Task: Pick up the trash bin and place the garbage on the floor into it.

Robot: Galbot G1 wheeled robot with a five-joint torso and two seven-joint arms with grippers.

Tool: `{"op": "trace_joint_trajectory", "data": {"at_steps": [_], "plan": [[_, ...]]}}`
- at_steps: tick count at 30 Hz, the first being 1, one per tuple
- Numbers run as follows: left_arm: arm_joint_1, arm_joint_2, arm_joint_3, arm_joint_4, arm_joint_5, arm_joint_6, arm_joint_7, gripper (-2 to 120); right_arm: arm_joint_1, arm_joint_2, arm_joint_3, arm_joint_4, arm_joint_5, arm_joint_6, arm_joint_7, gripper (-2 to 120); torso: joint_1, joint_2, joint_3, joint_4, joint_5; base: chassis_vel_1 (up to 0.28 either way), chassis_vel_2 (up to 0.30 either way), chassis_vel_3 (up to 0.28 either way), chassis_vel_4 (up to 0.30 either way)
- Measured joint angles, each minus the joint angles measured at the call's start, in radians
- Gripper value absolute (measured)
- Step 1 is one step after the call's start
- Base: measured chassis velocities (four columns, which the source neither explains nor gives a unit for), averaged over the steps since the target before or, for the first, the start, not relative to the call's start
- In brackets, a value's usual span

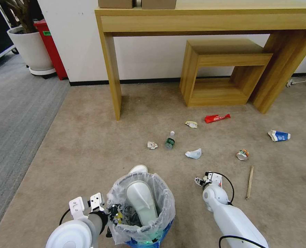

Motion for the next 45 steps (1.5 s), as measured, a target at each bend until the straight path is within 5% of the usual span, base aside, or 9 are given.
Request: {"op": "trace_joint_trajectory", "data": {"at_steps": [16,37,45], "plan": [[-0.001,0.014,0.007,0.003,-0.002,-0.002,-0.001,0,0.014,0.01,0.001,-0.055,-0.016,0.014,-0.012,99,0.0,0.0,0.0,0.0,0.0001,0.0,0.0,0.0,0.0],[0.002,0.037,0.007,-0.006,-0.001,-0.01,-0.002,0,0.013,-0.005,0.0,-0.013,0.028,0.019,-0.007,25,0.0,0.0,0.0,0.0,0.0003,0.0,0.0,0.0,0.0],[0.007,0.048,0.002,-0.017,-0.021,-0.012,-0.012,0,-0.047,-0.039,0.035,0.146,0.052,0.039,-0.025,0,0.0,0.0,0.0,0.0001,0.0001,0.0,0.0,0.0,0.0]]}}
